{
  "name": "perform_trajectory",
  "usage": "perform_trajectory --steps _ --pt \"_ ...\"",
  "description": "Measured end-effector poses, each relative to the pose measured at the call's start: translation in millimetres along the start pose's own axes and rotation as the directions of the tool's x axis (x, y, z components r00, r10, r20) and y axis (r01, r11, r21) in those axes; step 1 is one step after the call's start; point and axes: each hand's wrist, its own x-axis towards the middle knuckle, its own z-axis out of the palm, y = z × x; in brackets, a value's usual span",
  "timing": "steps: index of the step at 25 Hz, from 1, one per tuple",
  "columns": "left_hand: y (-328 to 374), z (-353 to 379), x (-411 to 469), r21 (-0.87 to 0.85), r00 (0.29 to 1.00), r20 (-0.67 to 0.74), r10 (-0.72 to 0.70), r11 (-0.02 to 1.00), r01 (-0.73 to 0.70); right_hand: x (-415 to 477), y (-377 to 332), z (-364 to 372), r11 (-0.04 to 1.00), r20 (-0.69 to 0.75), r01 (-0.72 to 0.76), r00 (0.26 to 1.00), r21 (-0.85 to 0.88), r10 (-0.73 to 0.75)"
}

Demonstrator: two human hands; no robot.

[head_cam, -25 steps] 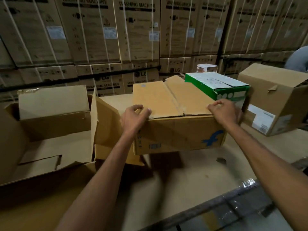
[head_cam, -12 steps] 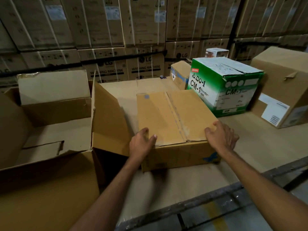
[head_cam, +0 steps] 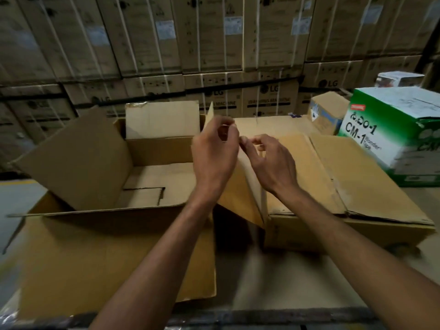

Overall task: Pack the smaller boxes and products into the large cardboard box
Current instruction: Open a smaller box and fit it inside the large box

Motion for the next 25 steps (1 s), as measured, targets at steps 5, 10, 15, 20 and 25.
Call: perform_trajectory --steps 5,10,15,20,25 --pt "-84 -106 50 0.164 0.977 -0.191 -0.1 0.978 0.133 12 -57 54 0.997 0.138 -0.08 0.987 -0.001 0.08" --pt "-180 -197 73 0.52 0.914 -0.308 -0.262 0.759 0.393 35 -85 84 0.968 0.14 -0.249 0.958 -0.018 0.249" --pt "-231 -279 98 0.635 0.762 -0.313 -0.566 0.472 0.611 52 -97 101 0.908 0.249 -0.297 0.894 -0.295 0.373" --pt "-250 -302 106 0.553 0.752 -0.268 -0.602 0.543 0.632 43 -109 121 0.859 0.2 -0.336 0.878 -0.386 0.434" --pt "-243 -298 107 0.535 0.825 -0.245 -0.509 0.639 0.553 39 -120 127 0.874 0.1 -0.311 0.923 -0.375 0.371"
